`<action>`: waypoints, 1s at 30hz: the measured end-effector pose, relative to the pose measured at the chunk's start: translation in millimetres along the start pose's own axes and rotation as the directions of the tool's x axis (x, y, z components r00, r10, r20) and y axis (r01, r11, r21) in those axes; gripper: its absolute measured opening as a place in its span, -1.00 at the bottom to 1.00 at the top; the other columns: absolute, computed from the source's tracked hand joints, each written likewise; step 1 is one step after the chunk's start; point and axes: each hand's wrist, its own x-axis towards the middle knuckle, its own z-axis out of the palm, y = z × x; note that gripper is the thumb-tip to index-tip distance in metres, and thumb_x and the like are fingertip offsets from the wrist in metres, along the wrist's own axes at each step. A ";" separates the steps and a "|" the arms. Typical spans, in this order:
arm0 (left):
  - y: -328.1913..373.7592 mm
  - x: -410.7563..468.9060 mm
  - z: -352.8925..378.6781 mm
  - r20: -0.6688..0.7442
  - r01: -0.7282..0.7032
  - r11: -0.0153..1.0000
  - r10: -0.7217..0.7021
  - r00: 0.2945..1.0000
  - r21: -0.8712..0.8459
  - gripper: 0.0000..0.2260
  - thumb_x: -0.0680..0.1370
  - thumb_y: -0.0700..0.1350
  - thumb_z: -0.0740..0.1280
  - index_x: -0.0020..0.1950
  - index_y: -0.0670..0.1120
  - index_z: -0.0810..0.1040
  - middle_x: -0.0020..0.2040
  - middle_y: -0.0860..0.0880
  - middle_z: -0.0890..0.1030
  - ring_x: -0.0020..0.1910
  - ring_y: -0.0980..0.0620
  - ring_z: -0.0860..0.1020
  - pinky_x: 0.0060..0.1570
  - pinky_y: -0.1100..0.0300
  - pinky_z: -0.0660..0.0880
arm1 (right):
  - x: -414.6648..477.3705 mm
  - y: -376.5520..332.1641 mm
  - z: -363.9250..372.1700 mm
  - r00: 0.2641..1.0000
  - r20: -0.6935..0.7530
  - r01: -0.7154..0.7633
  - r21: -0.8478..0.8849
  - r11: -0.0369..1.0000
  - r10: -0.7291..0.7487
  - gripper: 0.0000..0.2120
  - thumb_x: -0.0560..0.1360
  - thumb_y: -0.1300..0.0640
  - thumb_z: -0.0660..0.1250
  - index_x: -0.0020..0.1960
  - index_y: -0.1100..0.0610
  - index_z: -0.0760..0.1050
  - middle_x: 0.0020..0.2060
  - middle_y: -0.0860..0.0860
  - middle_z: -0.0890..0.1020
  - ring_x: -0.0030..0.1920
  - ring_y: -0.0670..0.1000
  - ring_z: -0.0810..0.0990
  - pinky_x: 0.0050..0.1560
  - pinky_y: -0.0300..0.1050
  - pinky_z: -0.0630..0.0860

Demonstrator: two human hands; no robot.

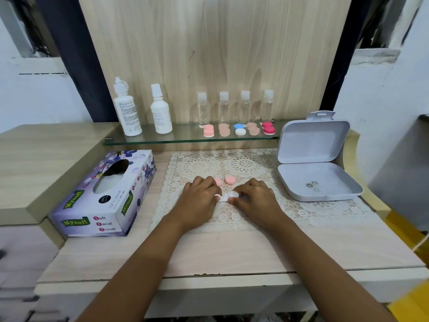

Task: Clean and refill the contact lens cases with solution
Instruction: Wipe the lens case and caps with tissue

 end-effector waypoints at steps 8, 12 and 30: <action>-2.7 2.1 -1.1 0.101 0.195 0.918 -0.170 0.980 -0.346 -0.82 0.59 -0.06 0.24 0.12 0.06 0.58 0.13 0.15 0.45 0.22 0.05 0.26 0.14 0.15 0.10 | -0.2 -0.3 0.2 1.000 0.001 -0.002 -0.001 1.000 0.002 -0.72 0.45 -0.07 0.36 0.12 -0.01 0.57 0.00 -0.04 0.49 0.16 0.01 0.38 0.15 -0.06 0.27; -1.8 -0.1 -1.7 0.067 0.166 0.957 -0.154 0.986 -0.237 -0.78 0.60 -0.01 0.20 0.19 0.12 0.56 0.11 0.16 0.43 0.21 0.10 0.28 0.09 0.15 0.08 | -0.4 -0.2 0.5 1.000 -0.004 -0.005 0.001 1.000 0.005 -0.71 0.45 -0.08 0.36 0.12 0.00 0.57 -0.05 -0.08 0.45 0.15 0.00 0.38 0.13 -0.08 0.26; -0.4 1.9 3.5 0.028 0.055 0.981 -0.051 0.998 -0.188 -0.80 0.60 -0.14 0.18 0.17 -0.07 0.51 0.12 0.04 0.44 0.17 0.05 0.36 0.13 0.13 0.22 | -0.4 -0.7 0.0 1.000 -0.011 0.004 -0.031 1.000 -0.005 -0.70 0.45 -0.08 0.35 0.13 0.00 0.57 0.00 -0.04 0.50 0.16 0.02 0.39 0.13 -0.07 0.28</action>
